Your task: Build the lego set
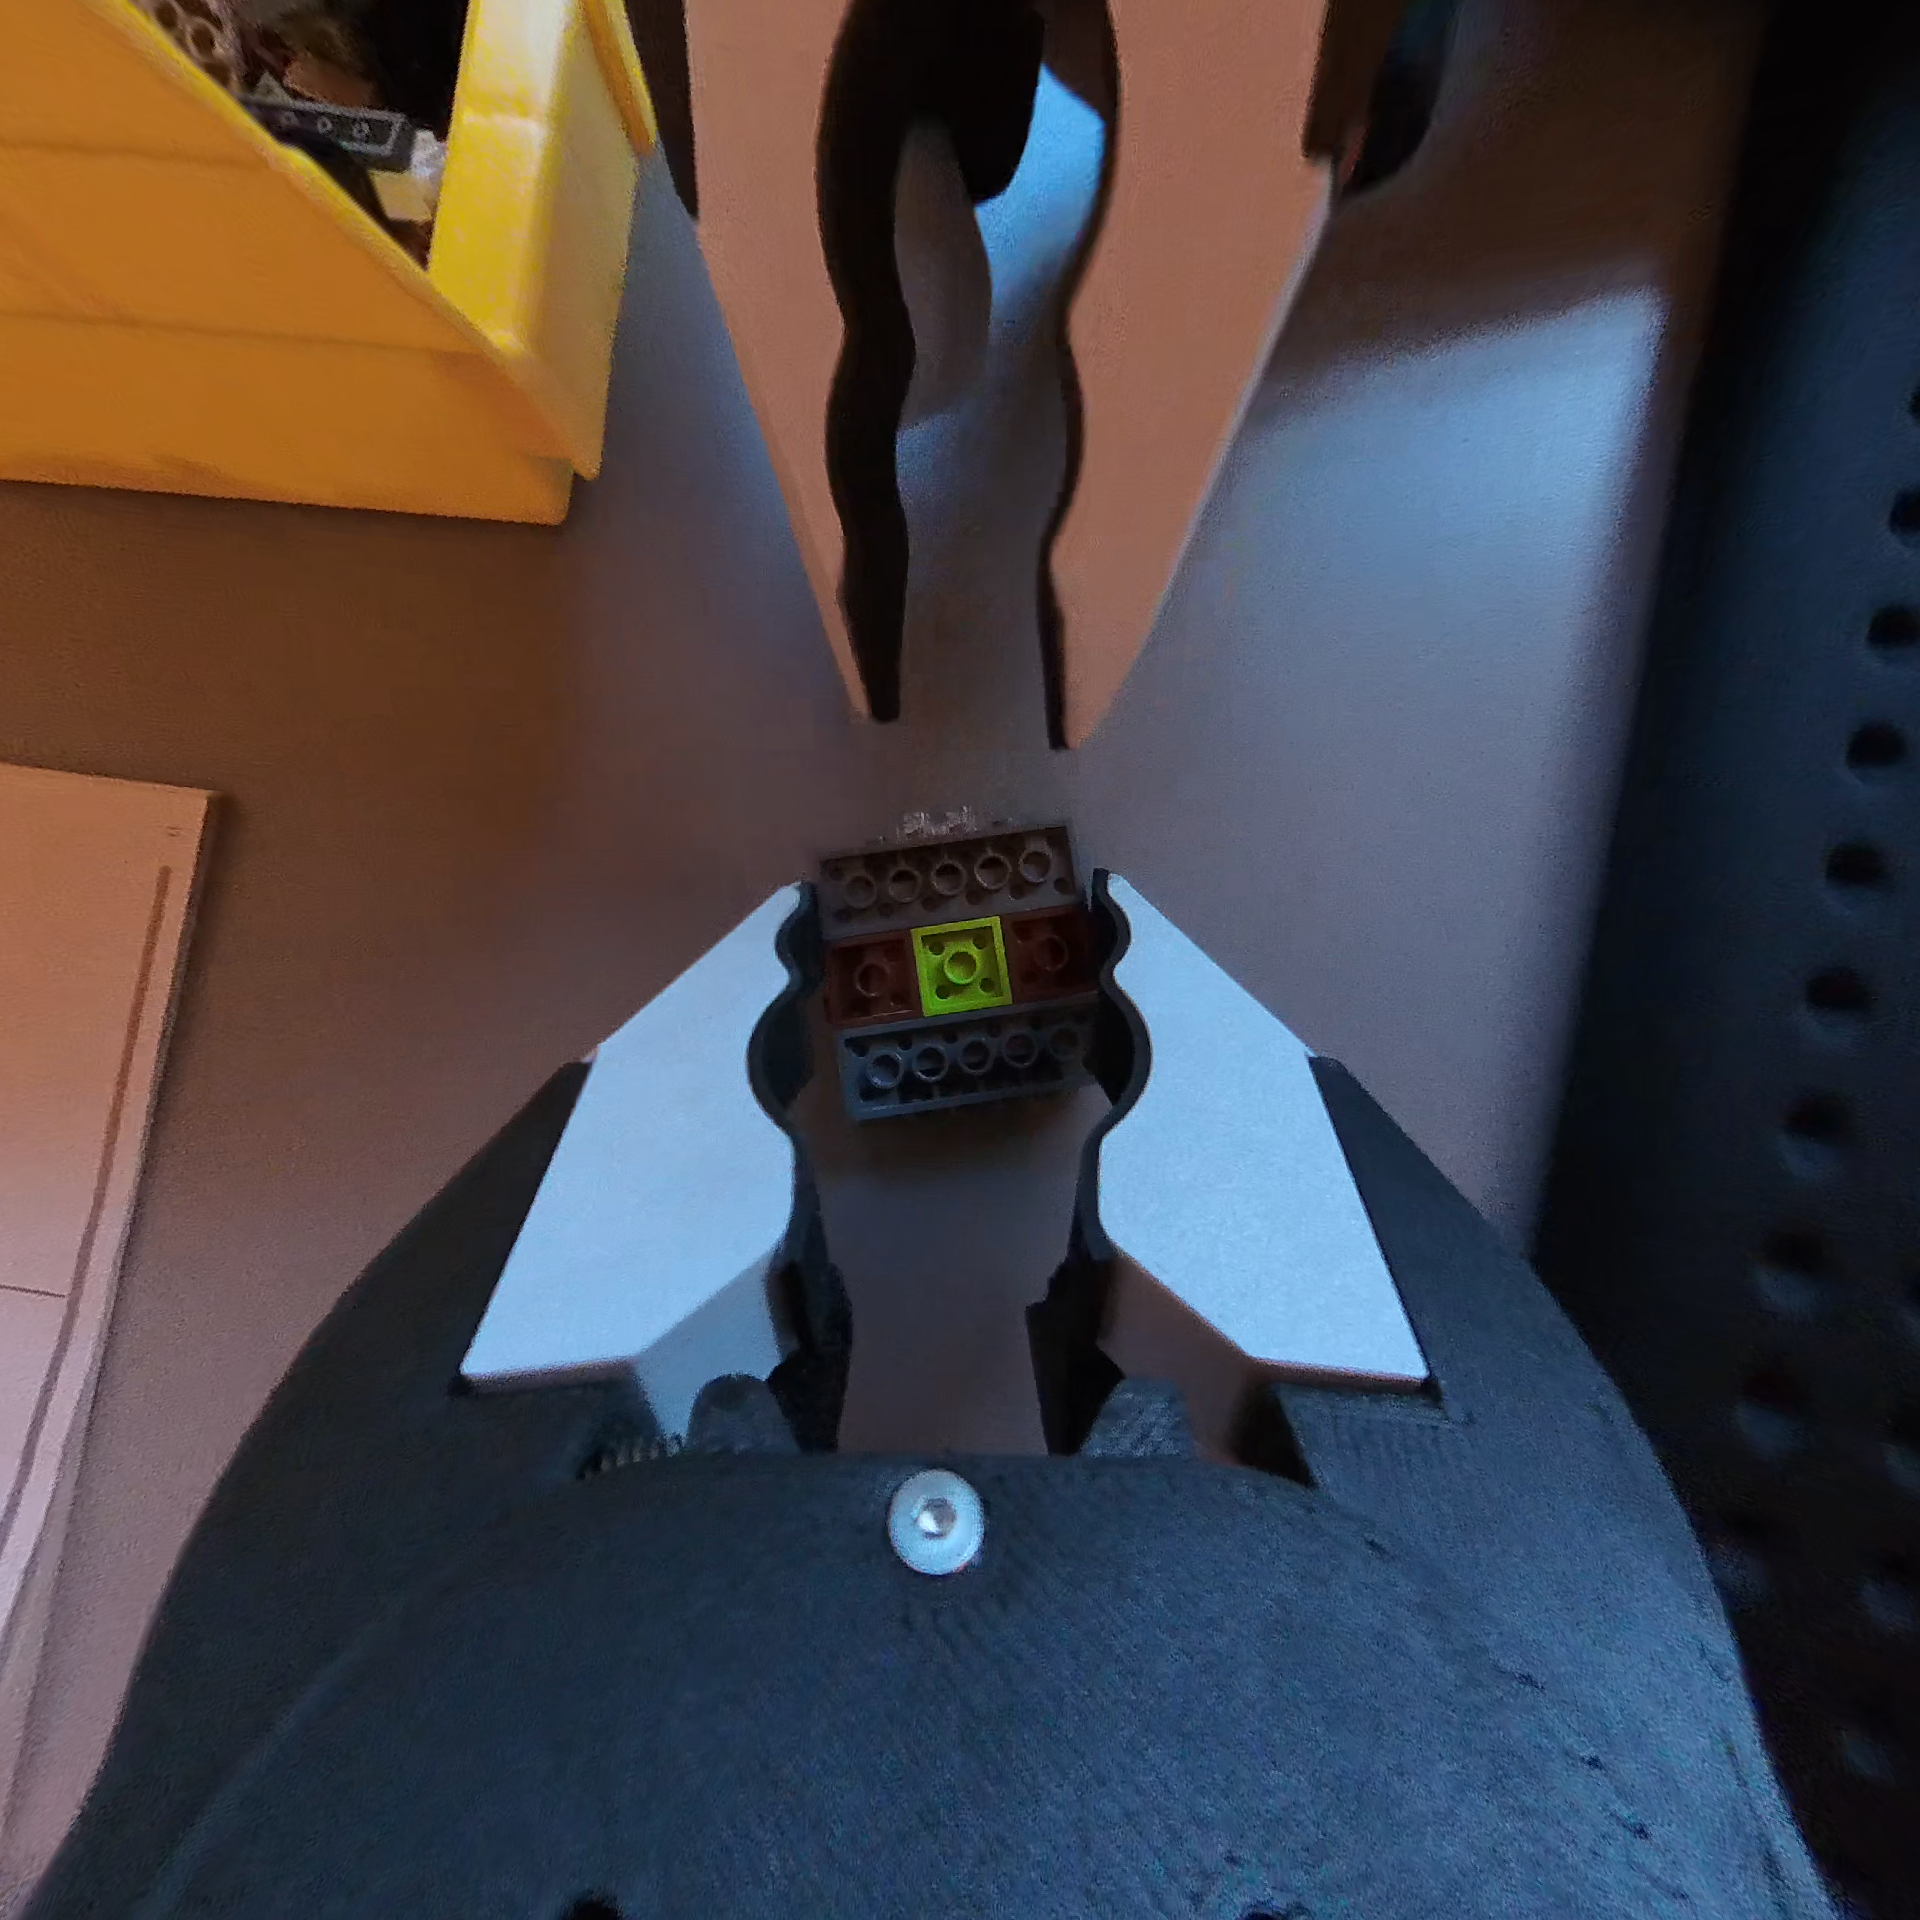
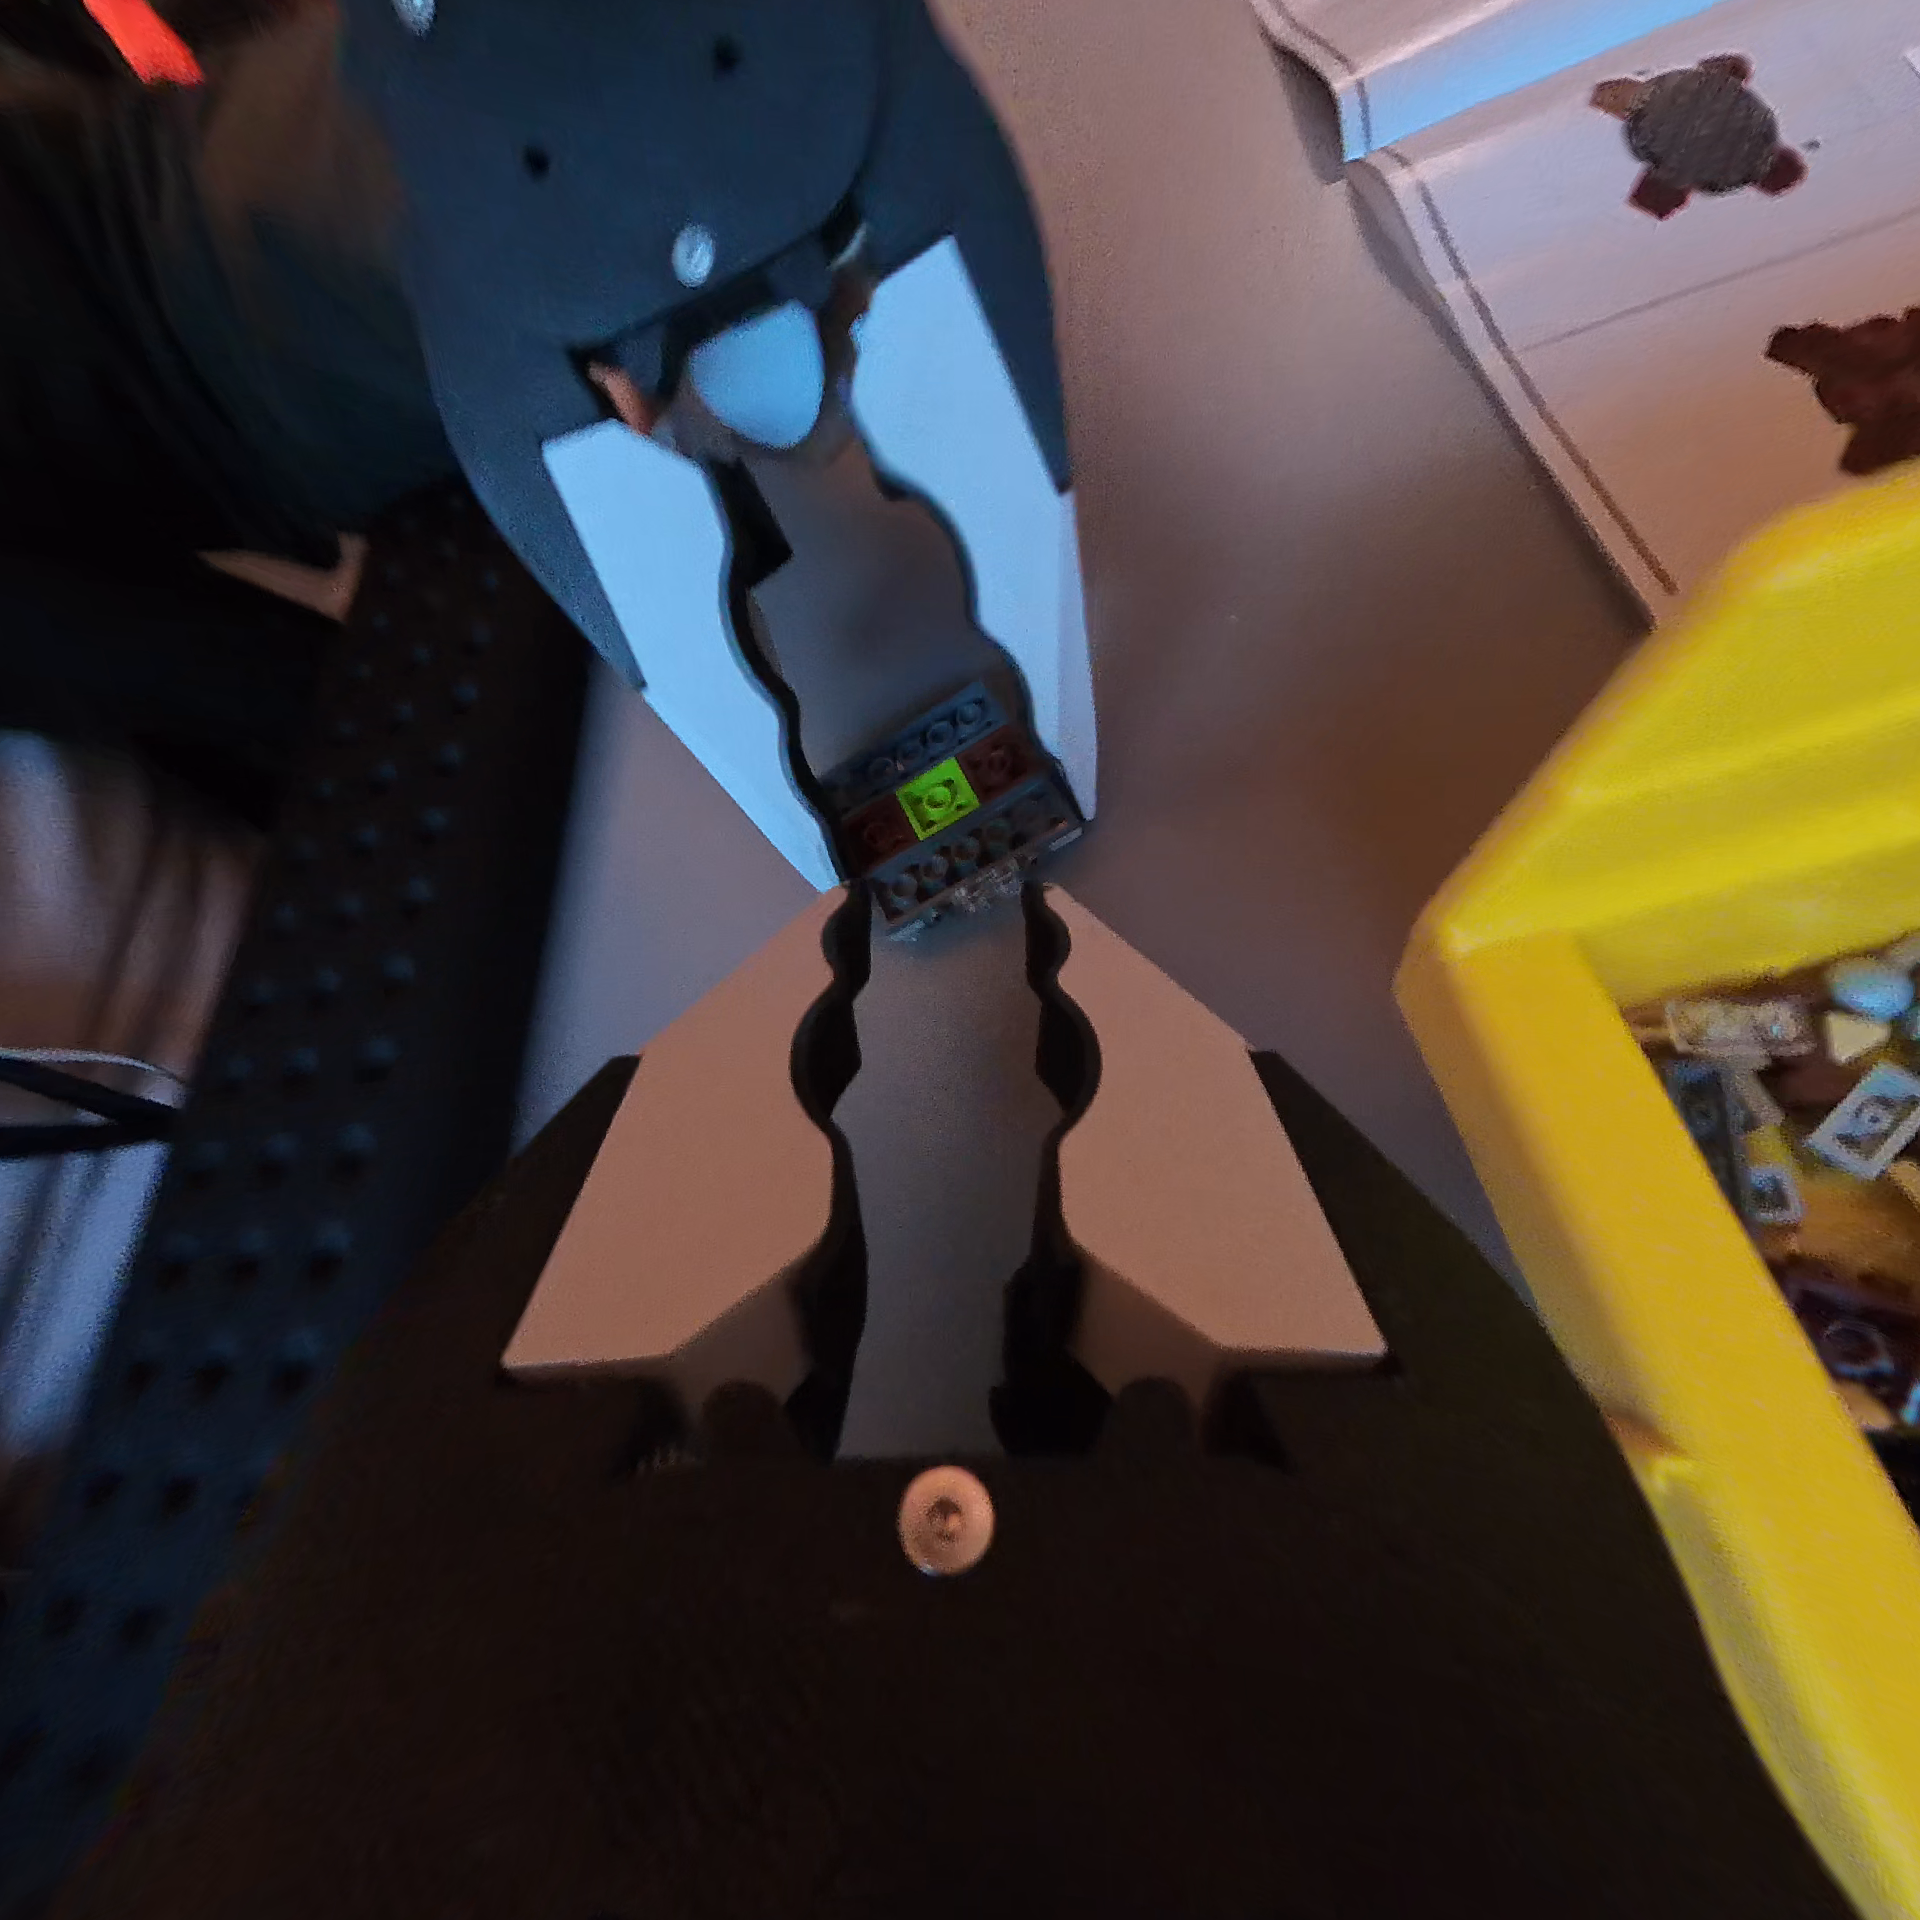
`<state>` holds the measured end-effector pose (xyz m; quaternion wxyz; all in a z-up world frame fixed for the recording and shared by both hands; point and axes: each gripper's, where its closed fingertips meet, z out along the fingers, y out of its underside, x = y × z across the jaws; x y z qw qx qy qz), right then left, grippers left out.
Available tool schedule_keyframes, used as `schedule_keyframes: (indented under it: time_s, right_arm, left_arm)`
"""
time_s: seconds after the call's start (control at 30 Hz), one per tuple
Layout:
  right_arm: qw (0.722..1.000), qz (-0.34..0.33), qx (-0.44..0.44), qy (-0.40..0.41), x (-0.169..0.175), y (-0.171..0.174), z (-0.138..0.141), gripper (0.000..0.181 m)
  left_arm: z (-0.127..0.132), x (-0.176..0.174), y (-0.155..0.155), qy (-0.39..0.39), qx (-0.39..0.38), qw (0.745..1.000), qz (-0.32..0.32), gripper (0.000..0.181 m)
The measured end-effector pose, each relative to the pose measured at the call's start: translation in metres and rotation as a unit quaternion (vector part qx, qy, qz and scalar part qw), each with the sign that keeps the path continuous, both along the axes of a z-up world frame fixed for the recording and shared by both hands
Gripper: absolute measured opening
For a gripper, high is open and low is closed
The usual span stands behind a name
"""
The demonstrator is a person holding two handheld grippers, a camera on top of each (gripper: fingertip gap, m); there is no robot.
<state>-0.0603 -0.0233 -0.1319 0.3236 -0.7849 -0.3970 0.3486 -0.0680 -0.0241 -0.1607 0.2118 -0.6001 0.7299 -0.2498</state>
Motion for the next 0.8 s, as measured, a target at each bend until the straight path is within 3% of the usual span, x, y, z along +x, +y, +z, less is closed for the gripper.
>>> schedule_keyframes:
  time_s: [0.23, 0.57, 0.67, 0.8]
  right_arm:
    - [0.975, -0.076, -0.140, 0.157, 0.014, 0.008, 0.029, 0.014]
    - [0.958, -0.099, -0.200, 0.178, 0.009, 0.014, 0.013, 0.014]
    - [0.957, -0.104, -0.201, 0.182, 0.013, 0.016, 0.013, 0.000]
    - [0.952, -0.102, -0.203, 0.207, 0.014, 0.018, 0.021, 0.006]
  left_arm:
    - [0.020, 0.012, 0.020, -0.064, 0.189, 0.980, -0.003, 0.050]
    - [0.028, 0.018, 0.015, -0.093, 0.215, 0.972, -0.013, 0.050]
    - [0.033, 0.020, 0.013, -0.111, 0.208, 0.972, -0.011, 0.050]
    - [0.040, 0.020, 0.012, -0.124, 0.199, 0.972, -0.009, 0.050]
